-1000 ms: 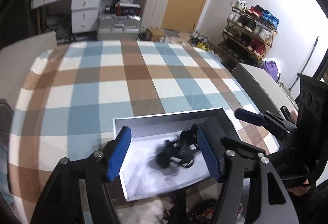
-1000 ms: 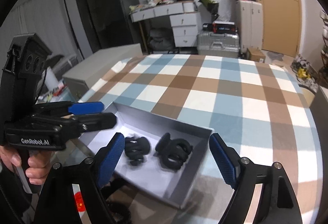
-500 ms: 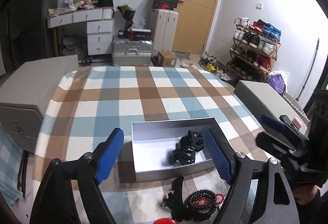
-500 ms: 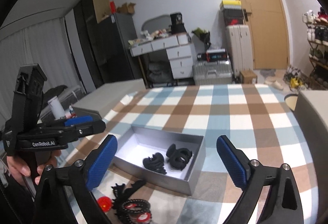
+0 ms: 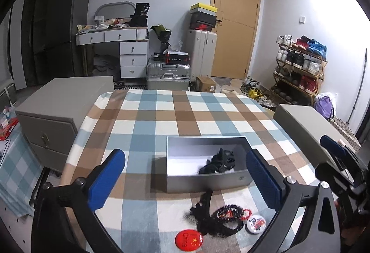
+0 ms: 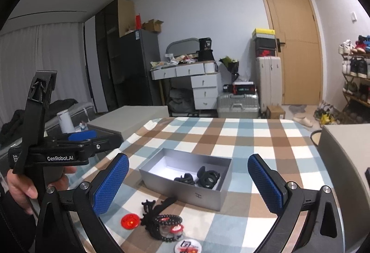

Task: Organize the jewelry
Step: 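Withdraw both tools from the box back toward the jewelry pile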

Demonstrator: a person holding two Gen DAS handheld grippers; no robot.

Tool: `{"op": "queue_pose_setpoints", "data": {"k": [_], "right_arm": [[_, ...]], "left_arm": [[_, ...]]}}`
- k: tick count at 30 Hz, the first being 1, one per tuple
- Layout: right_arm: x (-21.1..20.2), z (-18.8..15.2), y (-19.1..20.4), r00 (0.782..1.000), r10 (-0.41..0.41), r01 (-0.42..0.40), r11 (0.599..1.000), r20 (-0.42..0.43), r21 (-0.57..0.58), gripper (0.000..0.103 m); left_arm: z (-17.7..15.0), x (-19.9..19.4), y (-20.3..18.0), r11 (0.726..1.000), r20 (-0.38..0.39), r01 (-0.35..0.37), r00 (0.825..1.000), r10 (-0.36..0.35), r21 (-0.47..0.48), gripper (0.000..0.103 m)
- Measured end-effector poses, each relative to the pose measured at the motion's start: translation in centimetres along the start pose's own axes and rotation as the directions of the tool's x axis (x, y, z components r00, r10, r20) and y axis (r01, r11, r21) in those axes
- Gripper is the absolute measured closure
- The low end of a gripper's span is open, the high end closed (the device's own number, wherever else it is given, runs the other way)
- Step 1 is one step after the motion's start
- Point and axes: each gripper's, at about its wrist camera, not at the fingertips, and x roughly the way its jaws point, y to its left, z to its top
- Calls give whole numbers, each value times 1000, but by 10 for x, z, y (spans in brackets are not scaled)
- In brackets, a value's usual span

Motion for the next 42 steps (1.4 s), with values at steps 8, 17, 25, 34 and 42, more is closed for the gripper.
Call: {"op": "queue_pose_setpoints", "data": {"k": [8, 17, 25, 34, 42], "right_arm": [[-1, -25, -6, 998, -23, 23, 1000, -54, 2, 0], [7, -61, -7, 984, 4, 0, 1000, -179, 22, 0], [26, -89, -8, 949, 25, -16, 999, -313, 31, 0], [40, -106, -1, 914, 46, -44, 999, -402, 14, 6], [48, -113, -4, 900, 40, -28, 999, -433, 35, 13]], "left_arm": [[-21, -7, -4, 999, 6, -33, 999, 33, 1, 1], [-42, -8, -2, 999, -34, -53, 998, 52, -4, 1], [-63, -4, 6, 997, -107, -73, 992, 71, -22, 1], [-73, -5, 8, 996, -155, -88, 984, 82, -27, 1], [-74, -2, 10, 997, -178, -75, 982, 68, -35, 1]]}}
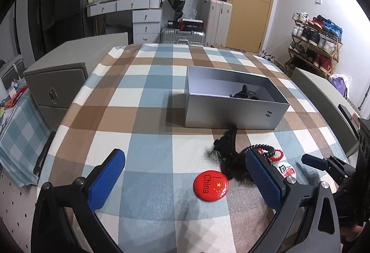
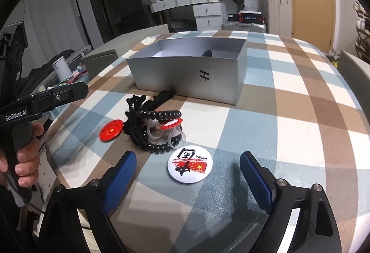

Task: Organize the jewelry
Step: 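Withdraw both tools from the box back toward the jewelry pile, then grasp the white printed badge with the right tool while the left tool grasps the red badge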

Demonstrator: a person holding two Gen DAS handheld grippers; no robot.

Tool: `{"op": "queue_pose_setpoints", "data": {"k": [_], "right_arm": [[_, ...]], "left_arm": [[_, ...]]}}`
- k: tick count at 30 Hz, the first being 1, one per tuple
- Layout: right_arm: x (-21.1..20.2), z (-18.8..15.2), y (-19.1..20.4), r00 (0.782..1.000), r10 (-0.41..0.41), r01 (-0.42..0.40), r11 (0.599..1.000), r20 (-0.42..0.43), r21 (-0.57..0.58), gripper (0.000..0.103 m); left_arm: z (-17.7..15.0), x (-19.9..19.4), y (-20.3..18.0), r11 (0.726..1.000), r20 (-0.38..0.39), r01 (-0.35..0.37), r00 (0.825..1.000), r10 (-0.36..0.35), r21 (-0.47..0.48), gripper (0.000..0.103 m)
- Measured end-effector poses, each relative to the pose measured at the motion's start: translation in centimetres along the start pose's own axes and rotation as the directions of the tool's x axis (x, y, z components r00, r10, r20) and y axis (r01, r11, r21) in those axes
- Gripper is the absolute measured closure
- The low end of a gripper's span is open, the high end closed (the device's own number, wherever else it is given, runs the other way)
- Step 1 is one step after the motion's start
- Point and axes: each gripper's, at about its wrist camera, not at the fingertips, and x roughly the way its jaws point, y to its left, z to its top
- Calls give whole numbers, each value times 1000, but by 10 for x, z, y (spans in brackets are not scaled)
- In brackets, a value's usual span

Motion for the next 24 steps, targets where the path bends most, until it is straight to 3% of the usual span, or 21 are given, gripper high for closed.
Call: {"op": "queue_pose_setpoints", "data": {"k": [9, 15, 24], "right_arm": [[6, 0, 7, 998, -53, 52, 998, -15, -31, 32], [6, -1, 8, 994, -107, 106, 992, -12, -61, 59], [3, -5, 6, 995, -96, 96, 992, 2, -80, 61]], "left_arm": [[0, 3, -3, 1000, -15, -2, 1000, 2, 12, 1], [1, 8, -1, 1000, -45, 1, 999, -1, 0, 1], [1, 8, -1, 1000, -58, -15, 998, 16, 12, 1]]}}
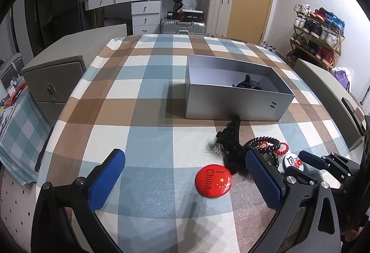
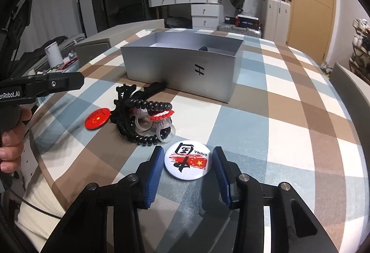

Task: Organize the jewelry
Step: 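Grasp the white printed badge with the right tool while the left tool grasps the red badge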

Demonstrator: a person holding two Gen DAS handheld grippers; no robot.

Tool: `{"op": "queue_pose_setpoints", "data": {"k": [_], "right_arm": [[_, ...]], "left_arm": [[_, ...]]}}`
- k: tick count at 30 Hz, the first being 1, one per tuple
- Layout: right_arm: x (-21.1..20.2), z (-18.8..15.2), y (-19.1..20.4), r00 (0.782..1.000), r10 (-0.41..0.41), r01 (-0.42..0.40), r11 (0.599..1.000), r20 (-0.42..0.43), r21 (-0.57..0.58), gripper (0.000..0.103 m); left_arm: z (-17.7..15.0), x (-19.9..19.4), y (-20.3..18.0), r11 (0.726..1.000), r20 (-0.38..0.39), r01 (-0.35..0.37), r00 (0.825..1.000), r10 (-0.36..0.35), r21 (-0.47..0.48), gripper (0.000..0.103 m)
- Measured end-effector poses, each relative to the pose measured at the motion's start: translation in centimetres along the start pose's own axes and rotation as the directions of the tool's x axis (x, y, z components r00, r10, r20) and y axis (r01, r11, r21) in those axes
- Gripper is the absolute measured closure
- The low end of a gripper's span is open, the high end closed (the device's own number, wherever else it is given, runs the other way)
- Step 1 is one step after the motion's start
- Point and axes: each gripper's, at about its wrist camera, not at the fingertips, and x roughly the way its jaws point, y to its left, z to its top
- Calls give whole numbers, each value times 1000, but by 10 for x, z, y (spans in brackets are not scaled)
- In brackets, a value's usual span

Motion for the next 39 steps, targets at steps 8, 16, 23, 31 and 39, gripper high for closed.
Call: {"op": "queue_pose_setpoints", "data": {"k": [8, 16, 23, 31, 39], "right_arm": [[-6, -1, -12, 999, 29, -31, 998, 28, 62, 61], [-16, 1, -21, 996, 45, -52, 993, 72, 103, 61], [-25, 5, -23, 992, 57, -70, 991, 111, 115, 61], [-30, 5, -26, 990, 53, -68, 991, 132, 112, 61], [-37, 1, -32, 990, 29, -47, 990, 136, 132, 61]], "left_arm": [[3, 6, 1, 1000, -27, 29, 999, -30, -10, 1], [-1, 12, -2, 998, -68, 49, 997, -47, 27, 1], [-17, 31, -6, 993, -202, 88, 977, -71, 77, 1], [-15, 36, -17, 983, -224, 128, 970, -95, 134, 2], [-8, 41, -19, 980, -233, 153, 965, -119, 131, 21]]}}
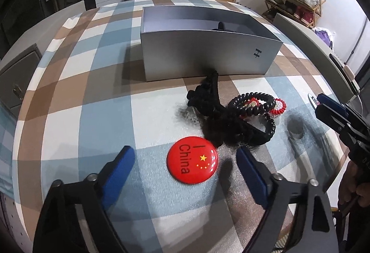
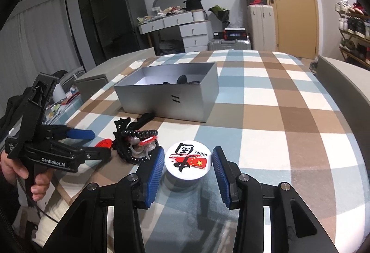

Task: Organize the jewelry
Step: 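Grasp the white printed badge with the right tool while the left tool grasps the red badge, then lower both badges into the grey box and open both tools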

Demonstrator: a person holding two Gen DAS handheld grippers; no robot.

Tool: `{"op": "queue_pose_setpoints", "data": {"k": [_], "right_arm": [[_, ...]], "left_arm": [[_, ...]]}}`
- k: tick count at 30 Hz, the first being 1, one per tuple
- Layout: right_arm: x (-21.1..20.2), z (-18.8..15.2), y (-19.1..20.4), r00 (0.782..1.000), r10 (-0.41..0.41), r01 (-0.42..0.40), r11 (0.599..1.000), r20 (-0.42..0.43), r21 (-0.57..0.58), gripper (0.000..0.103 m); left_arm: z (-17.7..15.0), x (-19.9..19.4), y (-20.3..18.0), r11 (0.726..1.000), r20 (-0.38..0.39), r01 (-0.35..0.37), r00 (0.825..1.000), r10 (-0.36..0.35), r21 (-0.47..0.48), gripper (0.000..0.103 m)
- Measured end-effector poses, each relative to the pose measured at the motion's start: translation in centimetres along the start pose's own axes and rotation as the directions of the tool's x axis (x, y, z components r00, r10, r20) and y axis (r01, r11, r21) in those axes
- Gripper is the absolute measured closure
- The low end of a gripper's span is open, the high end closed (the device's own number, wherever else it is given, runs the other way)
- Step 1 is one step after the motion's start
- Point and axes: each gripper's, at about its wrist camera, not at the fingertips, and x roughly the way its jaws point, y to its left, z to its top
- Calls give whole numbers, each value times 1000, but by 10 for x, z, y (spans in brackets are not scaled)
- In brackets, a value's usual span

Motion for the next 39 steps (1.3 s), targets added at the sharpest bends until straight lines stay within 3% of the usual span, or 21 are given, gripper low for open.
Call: {"op": "queue_pose_setpoints", "data": {"k": [4, 9, 19, 27, 39], "right_arm": [[-1, 0, -2, 1000, -11, 11, 1000, -4, 4, 61], [-3, 3, 1, 1000, -9, 9, 1000, 3, -2, 61], [-5, 9, 9, 1000, -6, 7, 1000, 14, -29, 61], [-8, 18, 14, 998, 44, -43, 999, 40, -13, 61], [-9, 60, 7, 977, 135, -136, 991, 167, -4, 61]], "left_arm": [[0, -1, -3, 1000, -5, -12, 1000, 12, 4, 30], [-2, -2, -7, 999, 7, -34, 999, 34, 42, 66], [-4, -6, -3, 1000, 8, -2, 1000, 2, 25, 66], [-5, -26, 1, 998, 49, -59, 997, 58, 17, 66], [36, -54, 1, 997, 175, -77, 982, 77, -10, 66]]}}
